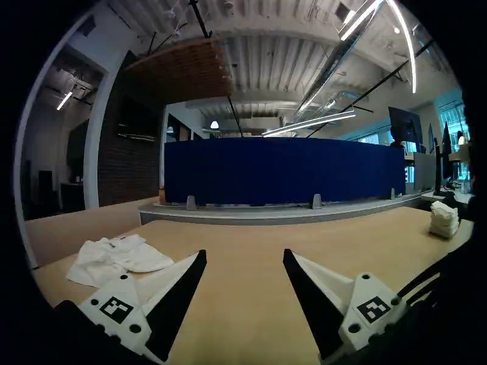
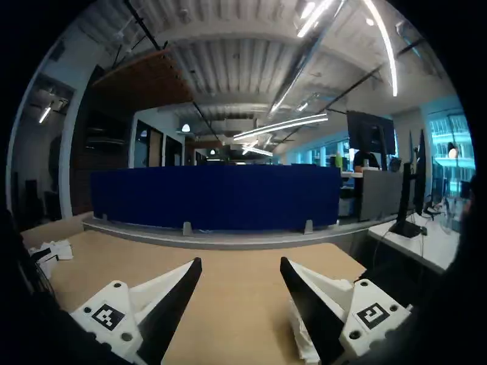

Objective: Fold towel

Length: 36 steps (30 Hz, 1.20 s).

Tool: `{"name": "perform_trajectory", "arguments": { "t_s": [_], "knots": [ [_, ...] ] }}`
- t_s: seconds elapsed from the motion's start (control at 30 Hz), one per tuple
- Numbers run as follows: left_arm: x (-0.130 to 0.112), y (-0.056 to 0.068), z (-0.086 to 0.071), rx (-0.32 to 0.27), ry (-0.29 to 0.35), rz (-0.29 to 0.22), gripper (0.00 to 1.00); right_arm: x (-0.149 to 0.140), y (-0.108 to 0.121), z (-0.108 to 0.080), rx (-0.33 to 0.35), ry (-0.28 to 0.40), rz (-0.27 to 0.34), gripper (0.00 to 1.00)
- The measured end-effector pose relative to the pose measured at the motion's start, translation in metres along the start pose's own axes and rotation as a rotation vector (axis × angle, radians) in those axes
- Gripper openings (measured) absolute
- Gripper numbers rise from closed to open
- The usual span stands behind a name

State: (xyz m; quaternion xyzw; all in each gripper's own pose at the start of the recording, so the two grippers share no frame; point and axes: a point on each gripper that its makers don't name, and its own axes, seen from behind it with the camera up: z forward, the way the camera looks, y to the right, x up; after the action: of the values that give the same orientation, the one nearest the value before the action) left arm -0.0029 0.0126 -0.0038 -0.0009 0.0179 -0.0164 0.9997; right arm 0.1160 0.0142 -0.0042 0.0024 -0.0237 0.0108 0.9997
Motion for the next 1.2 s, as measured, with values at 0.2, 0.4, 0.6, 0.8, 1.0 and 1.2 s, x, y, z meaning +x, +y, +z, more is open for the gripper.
{"name": "perform_trajectory", "arguments": {
  "t_s": [0.2,0.4,0.6,0.8,1.0,1.2],
  "knots": [
    [0.0,-0.001,0.0,0.0,0.0,0.0,0.95,-0.019,0.006,-0.004,0.014,0.052,0.07,1.0],
    [0.0,-0.001,0.0,0.0,0.0,0.0,0.95,-0.038,0.007,-0.003,0.014,0.083,0.072,1.0],
    [-0.001,-0.002,0.0,0.0,0.0,0.0,0.95,-0.063,0.003,0.006,0.002,0.067,0.038,1.0],
    [-0.001,-0.002,0.0,0.0,0.0,0.0,0.95,-0.087,-0.001,0.015,-0.008,0.048,0.029,1.0],
    [-0.001,-0.002,0.001,0.0,0.0,0.0,0.95,-0.101,-0.011,0.019,0.01,0.038,0.022,0.99],
    [-0.001,-0.002,0.0,0.0,0.0,0.0,0.95,-0.112,-0.009,0.023,-0.006,0.015,0.031,0.99]
  ]
}}
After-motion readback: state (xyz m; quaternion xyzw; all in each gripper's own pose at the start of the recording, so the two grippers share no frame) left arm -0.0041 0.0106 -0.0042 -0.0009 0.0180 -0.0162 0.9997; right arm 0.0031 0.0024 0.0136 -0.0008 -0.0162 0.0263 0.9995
